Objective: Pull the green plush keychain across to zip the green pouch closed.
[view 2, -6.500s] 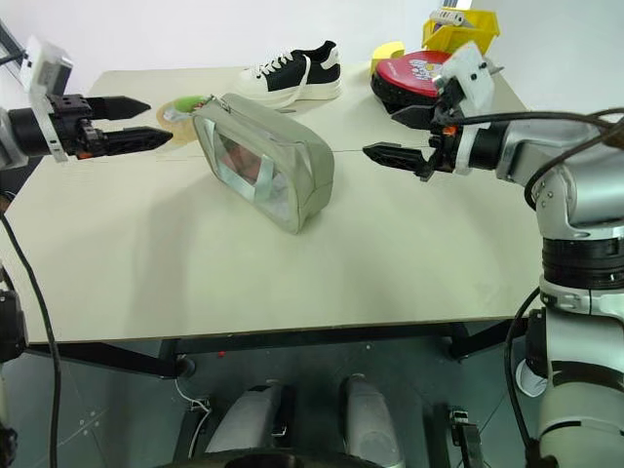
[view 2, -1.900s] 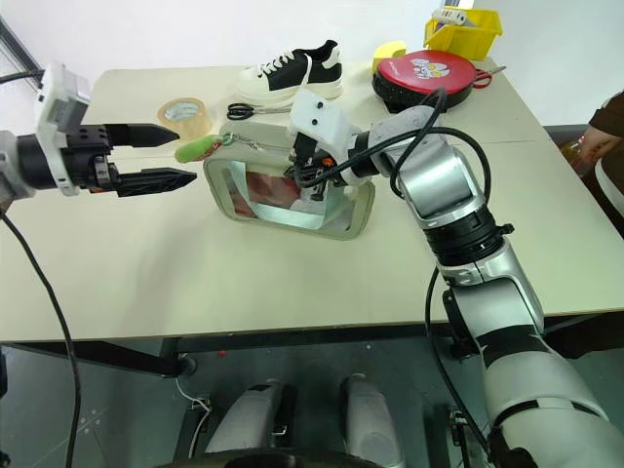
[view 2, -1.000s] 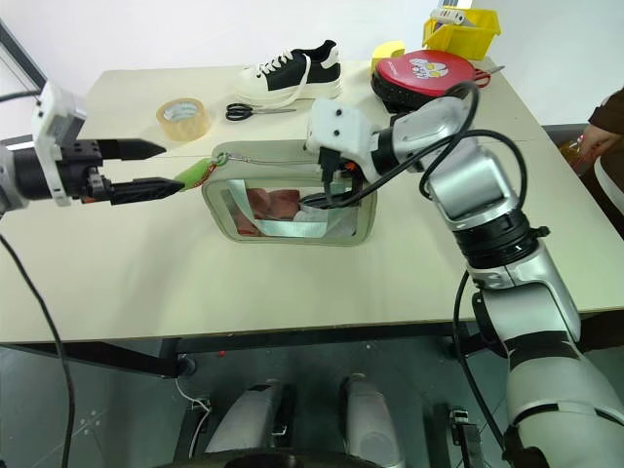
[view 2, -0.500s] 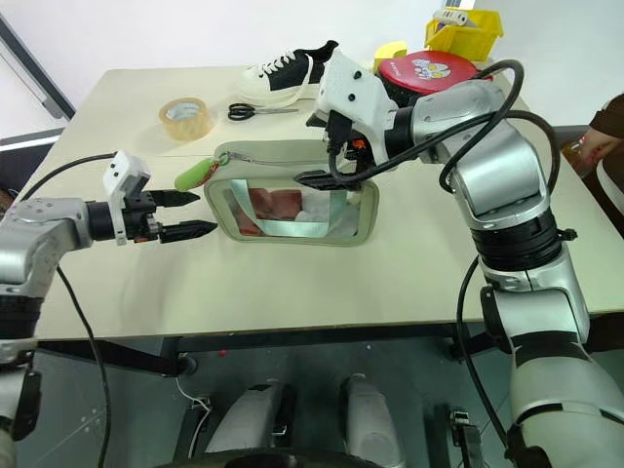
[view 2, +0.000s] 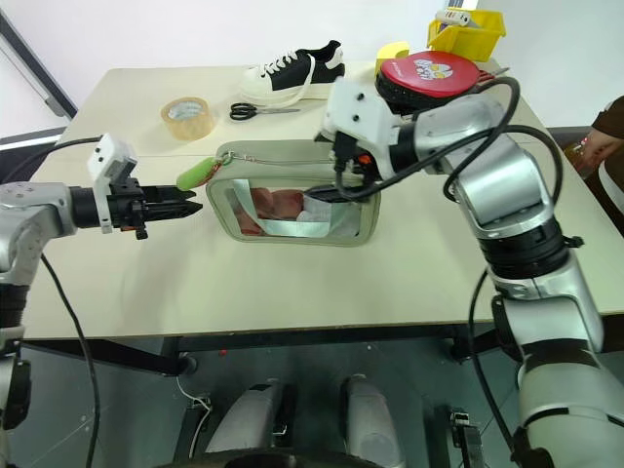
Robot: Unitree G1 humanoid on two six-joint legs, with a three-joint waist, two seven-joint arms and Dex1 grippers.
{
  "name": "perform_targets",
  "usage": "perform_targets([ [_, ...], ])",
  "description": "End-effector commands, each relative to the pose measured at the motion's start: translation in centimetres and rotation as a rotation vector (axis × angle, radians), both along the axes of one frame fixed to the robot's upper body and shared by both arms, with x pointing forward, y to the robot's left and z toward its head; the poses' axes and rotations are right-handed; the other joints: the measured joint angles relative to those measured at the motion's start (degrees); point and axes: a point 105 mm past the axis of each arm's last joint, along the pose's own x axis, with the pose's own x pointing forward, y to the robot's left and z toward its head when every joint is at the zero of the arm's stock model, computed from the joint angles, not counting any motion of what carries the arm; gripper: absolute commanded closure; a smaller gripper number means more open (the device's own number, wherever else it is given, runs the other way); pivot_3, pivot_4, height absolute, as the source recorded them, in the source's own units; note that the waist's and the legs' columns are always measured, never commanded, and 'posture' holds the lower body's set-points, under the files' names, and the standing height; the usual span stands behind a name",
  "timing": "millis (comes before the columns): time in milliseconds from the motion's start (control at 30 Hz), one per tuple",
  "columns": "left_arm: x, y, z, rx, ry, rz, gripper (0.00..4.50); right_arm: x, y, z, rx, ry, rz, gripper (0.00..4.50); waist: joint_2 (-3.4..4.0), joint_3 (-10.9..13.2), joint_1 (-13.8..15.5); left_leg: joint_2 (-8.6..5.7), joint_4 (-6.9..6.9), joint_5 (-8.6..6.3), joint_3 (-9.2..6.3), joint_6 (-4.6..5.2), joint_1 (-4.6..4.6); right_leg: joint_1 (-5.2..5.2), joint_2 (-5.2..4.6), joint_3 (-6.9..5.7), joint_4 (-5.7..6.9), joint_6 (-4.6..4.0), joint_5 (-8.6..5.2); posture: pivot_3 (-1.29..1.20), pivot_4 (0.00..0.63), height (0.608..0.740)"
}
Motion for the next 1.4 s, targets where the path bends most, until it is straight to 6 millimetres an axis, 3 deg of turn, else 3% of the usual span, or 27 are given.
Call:
perform_targets([
  [33, -0.2, 0.2, 1.7, 0.012, -0.059, -0.003, 2.81, -0.4, -1.5, 0.7, -0.058, -0.053, 0.008, 0.0, 0.0, 0.0, -0.1, 0.0, 0.0, 0.0, 0.0, 0.01, 0.0, 0.0, 0.0, 0.0, 0.0, 0.0, 0.0, 0.0, 0.15, 0.74],
  [233, -0.2, -0.2, 3.0, 0.017, -0.087, -0.01, 2.81, -0.2, -3.1, -0.1, -0.091, -0.046, -0.029, 0.0, 0.0, 0.0, -0.4, 0.01, -0.02, -0.01, 0.0, 0.01, 0.0, -0.03, 0.02, 0.0, 0.03, 0.0, 0.0, 0.0, 0.15, 0.74],
  [433, -0.2, -1.6, 5.0, -0.004, -0.123, -0.049, 2.88, 0.4, -2.9, -0.4, -0.064, -0.042, -0.055, 2.9, 0.0, 0.0, -0.2, 0.01, 0.0, 0.0, 0.0, 0.01, 0.0, -0.02, 0.02, 0.0, 0.03, 0.0, 0.0, 0.0, 0.15, 0.74],
  [533, -0.2, -1.9, 5.1, 0.008, -0.125, -0.065, 2.88, 0.7, -2.7, -0.7, -0.058, -0.048, -0.062, 4.45, 0.0, 0.0, -0.2, 0.01, 0.0, 0.0, 0.0, 0.0, 0.0, -0.02, 0.02, 0.0, 0.03, 0.0, 0.0, 0.0, 0.15, 0.74],
  [767, 0.1, -1.8, 4.8, 0.021, -0.132, -0.059, 2.88, 0.9, -2.4, -0.9, -0.057, -0.06, -0.061, 4.45, 0.0, 0.0, -0.3, 0.01, 0.0, 0.0, 0.0, 0.0, 0.0, -0.03, 0.03, 0.0, 0.04, 0.0, 0.0, 0.0, 0.15, 0.74],
  [867, 0.2, -0.5, 4.9, 0.042, -0.128, -0.021, 2.88, 1.0, -2.4, -0.9, -0.053, -0.062, -0.066, 4.45, 0.0, 0.0, -0.3, 0.01, 0.0, 0.0, 0.0, 0.0, 0.0, -0.03, 0.03, 0.0, 0.04, 0.0, 0.0, 0.0, 0.15, 0.74],
  [1000, 0.0, 1.2, 5.1, 0.076, -0.119, 0.014, 1.64, 1.2, -2.3, -0.9, -0.046, -0.062, -0.07, 4.5, 0.0, 0.0, -0.4, 0.01, -0.01, 0.0, 0.0, 0.0, 0.0, -0.04, 0.04, 0.0, 0.05, 0.0, 0.0, 0.0, 0.15, 0.74],
  [1100, 0.6, 1.9, 5.0, 0.094, -0.117, 0.064, 0.08, 1.3, -2.3, -0.8, -0.042, -0.065, -0.07, 4.5, 0.0, 0.0, -0.3, 0.01, 0.0, 0.0, 0.0, 0.0, 0.0, -0.03, 0.04, 0.0, 0.05, 0.0, 0.0, 0.0, 0.15, 0.74],
  [1400, 1.5, 0.7, 4.5, 0.055, -0.143, 0.035, 0.08, 1.4, -1.9, -0.7, -0.032, -0.062, -0.066, 4.5, 0.0, 0.0, -0.4, 0.01, 0.02, 0.0, 0.0, 0.0, 0.0, -0.04, 0.04, 0.0, 0.07, 0.0, 0.0, 0.0, 0.15, 0.74],
])
